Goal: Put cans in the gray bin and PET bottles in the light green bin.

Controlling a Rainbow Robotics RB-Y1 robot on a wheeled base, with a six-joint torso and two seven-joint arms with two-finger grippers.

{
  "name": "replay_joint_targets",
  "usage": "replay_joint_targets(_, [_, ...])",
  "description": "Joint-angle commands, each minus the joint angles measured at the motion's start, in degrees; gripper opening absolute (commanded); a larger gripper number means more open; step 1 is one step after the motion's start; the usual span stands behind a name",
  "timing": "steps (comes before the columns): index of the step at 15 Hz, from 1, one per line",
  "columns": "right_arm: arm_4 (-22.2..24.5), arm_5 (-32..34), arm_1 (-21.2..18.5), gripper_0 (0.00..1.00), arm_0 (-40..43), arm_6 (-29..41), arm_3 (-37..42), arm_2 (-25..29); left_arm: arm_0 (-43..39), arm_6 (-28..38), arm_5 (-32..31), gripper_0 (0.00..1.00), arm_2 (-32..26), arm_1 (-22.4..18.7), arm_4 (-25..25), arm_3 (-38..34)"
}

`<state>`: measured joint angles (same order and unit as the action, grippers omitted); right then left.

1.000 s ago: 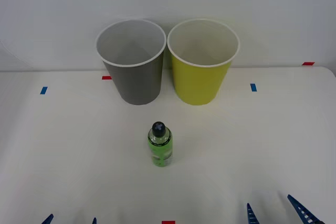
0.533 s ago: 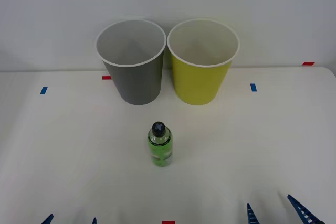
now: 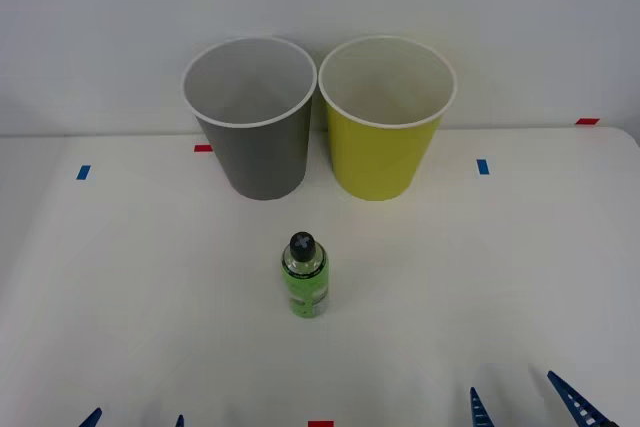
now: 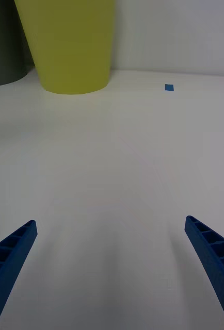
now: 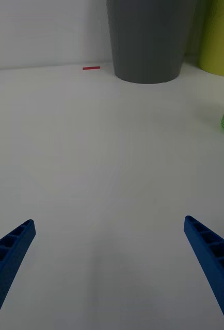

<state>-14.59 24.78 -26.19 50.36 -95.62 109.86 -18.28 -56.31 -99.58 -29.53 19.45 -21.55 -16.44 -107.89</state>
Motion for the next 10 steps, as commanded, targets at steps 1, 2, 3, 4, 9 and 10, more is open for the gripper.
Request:
replay_joint_targets(1, [0.0,0.0,0.0,1.00,0.0,0.0,0.0,0.0,1.9,0.2,-3.8,1.00,0.8,-0.9,-0.4,2.3])
replay_joint_targets(2, [0.0,0.0,0.0,1.00,0.0,0.0,0.0,0.0,2.0,0.3,-4.1,1.00,0.5,-1.2,-0.6,1.7])
replay_joint_targets(3, [0.0,0.0,0.0,1.00,0.0,0.0,0.0,0.0,3.3,0.4,-4.3,1.00,0.6,-1.6,-0.6,1.4])
replay_joint_targets(4, [0.0,0.0,0.0,1.00,0.0,0.0,0.0,0.0,5.1,0.5,-4.3,1.00,0.9,-2.6,-0.7,1.4])
replay_joint_targets(9, [0.0,0.0,0.0,1.00,0.0,0.0,0.0,0.0,14.8,0.0,-4.3,1.00,9.5,-9.8,-0.3,1.4])
replay_joint_targets(10, [0.0,0.0,0.0,1.00,0.0,0.0,0.0,0.0,16.6,0.0,-4.3,1.00,11.1,-10.8,-0.7,1.4])
